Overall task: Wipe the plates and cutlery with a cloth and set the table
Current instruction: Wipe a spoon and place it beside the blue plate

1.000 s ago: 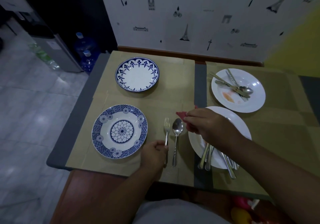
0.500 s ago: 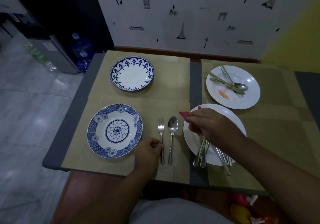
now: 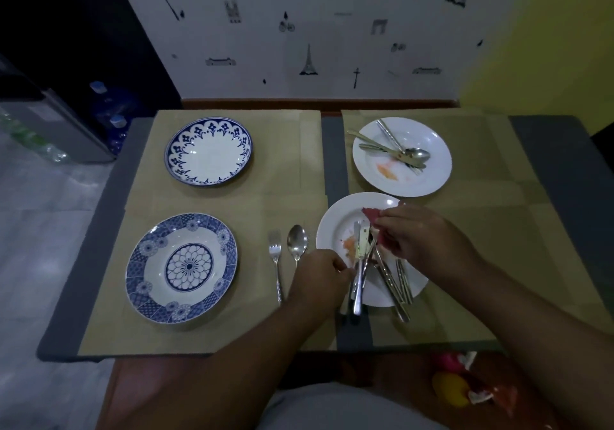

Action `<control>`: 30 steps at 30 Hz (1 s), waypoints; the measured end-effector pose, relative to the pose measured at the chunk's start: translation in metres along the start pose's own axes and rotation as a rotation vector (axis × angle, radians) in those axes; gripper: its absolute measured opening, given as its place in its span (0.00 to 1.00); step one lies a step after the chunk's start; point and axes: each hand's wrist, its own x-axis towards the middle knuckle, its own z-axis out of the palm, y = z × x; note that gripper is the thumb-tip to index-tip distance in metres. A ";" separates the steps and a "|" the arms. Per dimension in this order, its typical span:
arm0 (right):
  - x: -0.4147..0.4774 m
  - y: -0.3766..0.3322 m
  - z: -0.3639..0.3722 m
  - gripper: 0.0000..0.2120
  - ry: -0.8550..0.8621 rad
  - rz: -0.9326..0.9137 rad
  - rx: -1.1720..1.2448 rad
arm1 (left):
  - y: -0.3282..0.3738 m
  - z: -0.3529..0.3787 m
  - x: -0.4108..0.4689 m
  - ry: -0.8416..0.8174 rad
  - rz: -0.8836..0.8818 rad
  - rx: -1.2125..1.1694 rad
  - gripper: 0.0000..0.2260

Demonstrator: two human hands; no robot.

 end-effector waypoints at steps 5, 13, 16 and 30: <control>-0.019 0.015 -0.001 0.12 0.011 0.052 -0.008 | 0.011 0.015 0.000 -0.100 -0.090 0.088 0.10; -0.028 0.011 -0.006 0.12 0.033 0.022 0.009 | 0.011 0.023 0.002 -0.120 -0.074 0.196 0.09; -0.030 0.012 -0.008 0.12 0.019 0.014 0.021 | 0.009 0.023 0.004 -0.130 -0.081 0.212 0.06; -0.007 -0.018 -0.016 0.13 0.067 -0.015 0.056 | 0.009 0.003 -0.012 -0.061 -0.181 -0.080 0.05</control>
